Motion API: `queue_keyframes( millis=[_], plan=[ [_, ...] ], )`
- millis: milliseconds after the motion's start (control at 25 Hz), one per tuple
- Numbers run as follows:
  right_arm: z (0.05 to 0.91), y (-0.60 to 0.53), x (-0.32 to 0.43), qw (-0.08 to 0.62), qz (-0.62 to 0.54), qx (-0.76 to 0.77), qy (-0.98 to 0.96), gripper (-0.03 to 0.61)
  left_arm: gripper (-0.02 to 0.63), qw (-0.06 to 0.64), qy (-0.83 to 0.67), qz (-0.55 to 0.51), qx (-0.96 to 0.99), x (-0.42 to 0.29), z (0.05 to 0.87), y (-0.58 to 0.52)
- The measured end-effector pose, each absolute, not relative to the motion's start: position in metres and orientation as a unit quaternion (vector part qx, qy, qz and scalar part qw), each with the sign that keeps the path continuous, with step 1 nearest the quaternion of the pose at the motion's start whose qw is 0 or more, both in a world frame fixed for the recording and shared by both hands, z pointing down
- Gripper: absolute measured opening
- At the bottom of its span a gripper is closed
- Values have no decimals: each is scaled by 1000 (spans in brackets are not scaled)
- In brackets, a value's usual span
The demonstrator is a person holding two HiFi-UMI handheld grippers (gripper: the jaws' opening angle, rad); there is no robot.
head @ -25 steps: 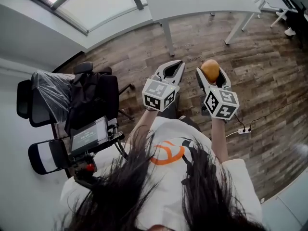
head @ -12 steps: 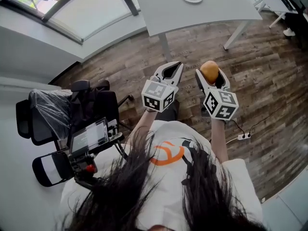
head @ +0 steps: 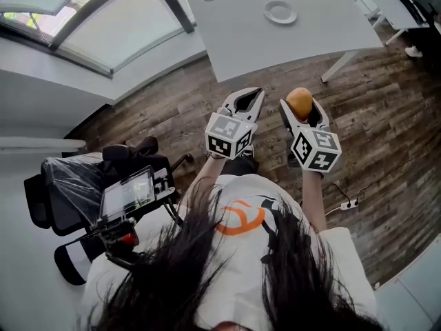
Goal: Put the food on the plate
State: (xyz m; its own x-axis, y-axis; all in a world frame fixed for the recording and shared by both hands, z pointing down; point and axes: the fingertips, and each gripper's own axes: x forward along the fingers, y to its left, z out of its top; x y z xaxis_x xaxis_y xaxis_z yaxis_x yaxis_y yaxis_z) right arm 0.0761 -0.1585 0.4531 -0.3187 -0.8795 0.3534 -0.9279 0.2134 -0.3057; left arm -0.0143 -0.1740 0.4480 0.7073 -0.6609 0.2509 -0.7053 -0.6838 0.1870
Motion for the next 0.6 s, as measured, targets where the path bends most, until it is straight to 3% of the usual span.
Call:
queue_keyframes(
  millis=[600],
  plan=[
    [458, -240, 73, 59, 238, 606, -757, 367, 6, 149, -343, 86, 924, -18, 463, -264]
  ],
)
